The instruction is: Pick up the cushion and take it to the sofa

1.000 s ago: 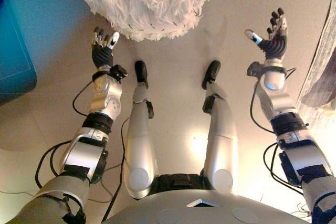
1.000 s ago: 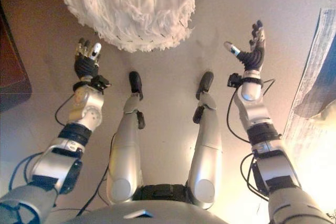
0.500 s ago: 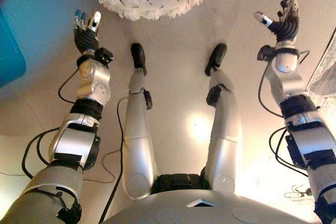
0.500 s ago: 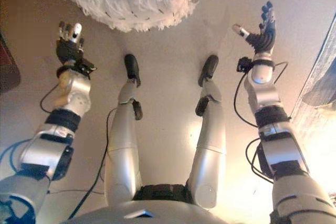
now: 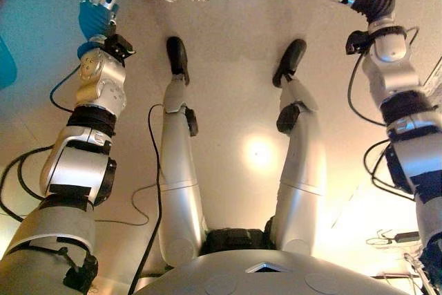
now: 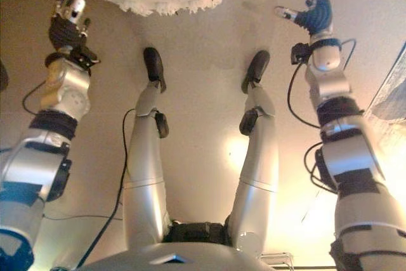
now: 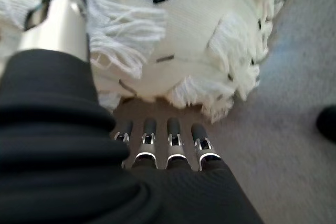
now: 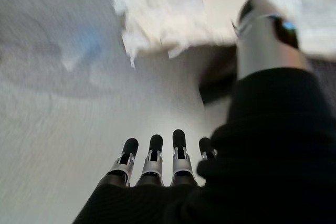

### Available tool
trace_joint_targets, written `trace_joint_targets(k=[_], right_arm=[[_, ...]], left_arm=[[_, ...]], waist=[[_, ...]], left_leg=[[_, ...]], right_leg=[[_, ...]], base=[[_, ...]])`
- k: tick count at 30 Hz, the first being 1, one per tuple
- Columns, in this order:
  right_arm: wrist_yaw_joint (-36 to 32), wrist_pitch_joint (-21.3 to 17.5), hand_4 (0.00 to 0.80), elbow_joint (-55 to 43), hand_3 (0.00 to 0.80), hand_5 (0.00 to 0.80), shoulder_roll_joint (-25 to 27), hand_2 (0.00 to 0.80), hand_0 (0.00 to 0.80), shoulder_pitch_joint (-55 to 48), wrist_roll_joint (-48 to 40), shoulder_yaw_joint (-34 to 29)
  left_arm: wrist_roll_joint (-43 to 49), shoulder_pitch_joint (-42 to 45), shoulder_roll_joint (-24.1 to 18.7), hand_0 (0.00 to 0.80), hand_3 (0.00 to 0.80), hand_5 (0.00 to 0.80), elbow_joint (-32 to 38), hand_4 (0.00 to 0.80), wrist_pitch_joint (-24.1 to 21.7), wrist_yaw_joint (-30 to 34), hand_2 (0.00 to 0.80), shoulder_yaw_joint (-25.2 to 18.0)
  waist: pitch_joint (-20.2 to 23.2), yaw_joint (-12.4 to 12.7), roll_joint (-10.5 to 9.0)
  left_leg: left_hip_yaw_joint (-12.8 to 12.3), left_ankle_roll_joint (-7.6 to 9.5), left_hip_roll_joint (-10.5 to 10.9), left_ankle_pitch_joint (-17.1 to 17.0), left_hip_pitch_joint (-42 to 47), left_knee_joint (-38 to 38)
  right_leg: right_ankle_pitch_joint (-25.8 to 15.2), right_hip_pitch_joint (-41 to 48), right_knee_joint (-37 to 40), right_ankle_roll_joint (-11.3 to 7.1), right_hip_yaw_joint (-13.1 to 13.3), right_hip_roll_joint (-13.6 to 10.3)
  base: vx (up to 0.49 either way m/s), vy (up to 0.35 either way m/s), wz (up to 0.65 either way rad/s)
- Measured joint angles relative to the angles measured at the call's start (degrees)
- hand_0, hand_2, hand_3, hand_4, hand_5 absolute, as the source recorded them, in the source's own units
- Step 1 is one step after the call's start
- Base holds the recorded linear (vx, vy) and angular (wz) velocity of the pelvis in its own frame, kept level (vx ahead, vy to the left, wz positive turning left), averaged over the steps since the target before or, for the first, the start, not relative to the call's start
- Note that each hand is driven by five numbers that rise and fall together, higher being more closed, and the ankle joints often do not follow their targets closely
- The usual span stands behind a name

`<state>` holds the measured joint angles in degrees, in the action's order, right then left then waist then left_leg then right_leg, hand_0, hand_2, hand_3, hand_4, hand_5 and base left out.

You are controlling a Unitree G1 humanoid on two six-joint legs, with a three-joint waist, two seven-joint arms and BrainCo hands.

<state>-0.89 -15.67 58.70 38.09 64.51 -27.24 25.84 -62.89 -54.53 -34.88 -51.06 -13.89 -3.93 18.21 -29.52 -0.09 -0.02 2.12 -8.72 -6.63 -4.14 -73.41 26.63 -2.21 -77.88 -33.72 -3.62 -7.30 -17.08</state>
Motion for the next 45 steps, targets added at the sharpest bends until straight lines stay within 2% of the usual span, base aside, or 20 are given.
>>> trace_joint_targets(k=[5, 15, 25, 33, 39, 45], right_arm=[[-3.6, 0.6, 0.0, 0.1, 0.0, 0.0, 0.4, 0.0, 0.0, 3.3, 0.1, 2.1], [-2.6, 2.1, 0.0, 0.2, 0.0, 0.0, 0.1, 0.0, 0.0, 2.7, 2.4, 2.0], [0.2, 3.3, 0.0, 0.2, 0.0, 0.0, -0.4, 0.0, 0.0, 2.1, 6.4, 2.0], [-0.9, 3.4, 0.0, 0.7, 0.0, 0.0, -1.7, 0.0, 0.0, 1.8, 7.6, 2.1], [-3.7, 3.1, 0.0, 1.0, 0.0, 0.0, -3.4, 0.0, 0.0, 4.7, 12.5, 6.7], [-4.2, 2.2, 0.0, 0.9, 0.0, 0.0, -4.5, 0.0, 0.0, 6.4, 12.5, 7.9]], left_arm=[[-1.3, -2.7, -0.1, 0.0, 0.0, 0.0, -0.1, 0.0, 1.9, 2.0, 0.0, 1.6], [-1.3, -1.3, 0.2, 0.0, 0.0, 0.0, -3.6, 0.0, 8.4, 2.8, 0.0, 3.1], [1.5, -1.3, 2.2, 0.0, 0.0, 0.0, -4.0, 0.0, 8.6, 5.0, 0.0, 3.4], [6.0, -1.9, 3.2, 0.0, 0.0, 0.0, -5.1, 0.0, 10.5, 7.7, 0.0, 6.6], [9.8, -5.2, 5.9, 0.0, 0.0, 0.0, -5.7, 0.0, 10.6, 9.0, 0.0, 10.4], [9.9, -8.9, 8.1, 0.0, 0.0, 0.0, -6.1, 0.0, 10.4, 8.0, 0.0, 10.4]], waist=[[-0.3, 1.4, 0.52], [-0.2, 1.0, 0.91], [-0.2, 1.1, 0.94], [-0.2, 1.1, 1.01], [-0.1, 1.1, 1.16], [-0.1, 1.1, 1.17]], left_leg=[[-0.5, -0.06, 0.3, 0.0, -1.7, 1.1], [-1.7, 0.67, 0.6, -1.1, -1.9, -3.4], [-1.9, 0.8, 0.8, -1.2, -2.6, -6.1], [-1.9, 0.8, 0.9, -1.2, -4.1, -6.0], [-1.8, 0.89, 1.0, -1.4, -5.1, -6.4], [-1.2, 0.83, 1.2, -1.7, -7.2, -6.5]], right_leg=[[-0.2, -1.9, -0.7, -0.31, 0.7, -0.3], [-1.6, -2.5, 3.6, -1.17, 0.9, -0.2], [-1.7, -3.0, 6.1, -1.96, 0.9, -0.1], [-1.6, -4.3, 6.1, -2.04, 0.9, -0.2], [-1.6, -5.4, 6.1, -2.15, 1.0, -0.3], [-1.5, -7.0, 6.1, -2.38, 0.9, -0.3]], base=[[0.004, 0.059, 0.03], [0.001, 0.004, 0.01], [-0.007, 0.011, 0.02], [-0.011, 0.041, 0.03], [-0.008, 0.012, 0.04], [0.013, -0.004, 0.06]])
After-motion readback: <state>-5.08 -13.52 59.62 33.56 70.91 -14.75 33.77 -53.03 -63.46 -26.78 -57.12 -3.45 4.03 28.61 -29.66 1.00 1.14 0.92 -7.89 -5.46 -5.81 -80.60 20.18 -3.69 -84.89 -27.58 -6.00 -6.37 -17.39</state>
